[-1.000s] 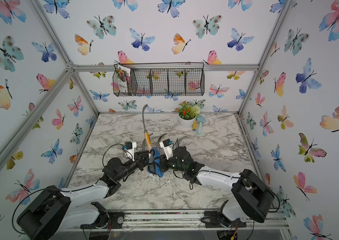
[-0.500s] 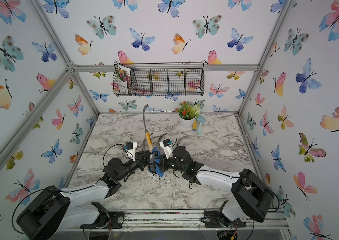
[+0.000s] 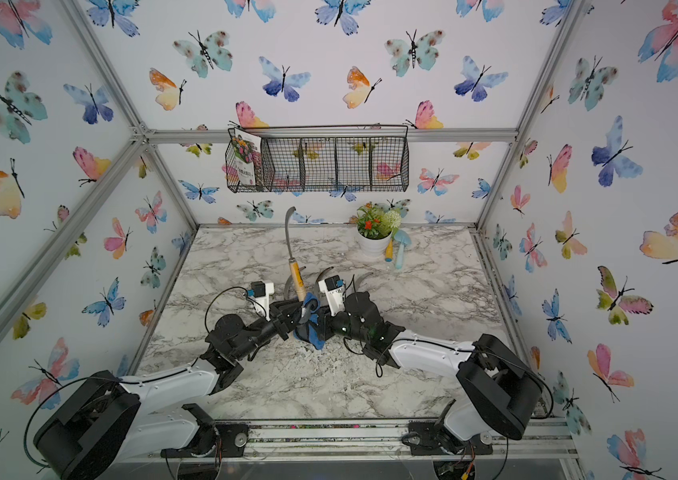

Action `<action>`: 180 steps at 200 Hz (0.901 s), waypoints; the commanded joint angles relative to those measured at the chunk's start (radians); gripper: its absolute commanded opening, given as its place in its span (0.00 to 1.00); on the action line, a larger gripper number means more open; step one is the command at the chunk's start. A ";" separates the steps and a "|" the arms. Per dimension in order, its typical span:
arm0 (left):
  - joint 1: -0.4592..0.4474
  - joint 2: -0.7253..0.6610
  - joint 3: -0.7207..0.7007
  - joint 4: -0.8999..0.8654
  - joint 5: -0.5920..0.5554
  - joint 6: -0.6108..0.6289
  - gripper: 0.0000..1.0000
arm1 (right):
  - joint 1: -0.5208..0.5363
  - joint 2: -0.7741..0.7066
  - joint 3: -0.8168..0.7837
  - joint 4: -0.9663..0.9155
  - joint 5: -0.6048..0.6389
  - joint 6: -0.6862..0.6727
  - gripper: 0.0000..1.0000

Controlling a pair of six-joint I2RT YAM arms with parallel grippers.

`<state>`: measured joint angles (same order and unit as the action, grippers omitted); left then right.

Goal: Wipe small sickles with rags
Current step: Wipe the small sickle.

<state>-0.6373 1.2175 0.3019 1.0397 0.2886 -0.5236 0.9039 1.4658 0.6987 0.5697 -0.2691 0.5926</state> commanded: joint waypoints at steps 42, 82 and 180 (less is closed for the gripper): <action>-0.046 0.015 0.023 -0.031 0.082 0.038 0.00 | 0.009 0.022 0.071 0.003 0.035 -0.011 0.02; -0.098 0.000 0.052 -0.119 0.005 0.097 0.00 | 0.000 -0.098 -0.044 0.045 0.118 -0.010 0.02; -0.242 -0.043 0.097 -0.262 -0.217 0.240 0.00 | -0.395 -0.368 -0.249 -0.025 -0.134 0.146 0.02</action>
<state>-0.8234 1.1934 0.3649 0.8394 0.1707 -0.3733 0.5732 1.1248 0.4850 0.5278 -0.2855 0.6815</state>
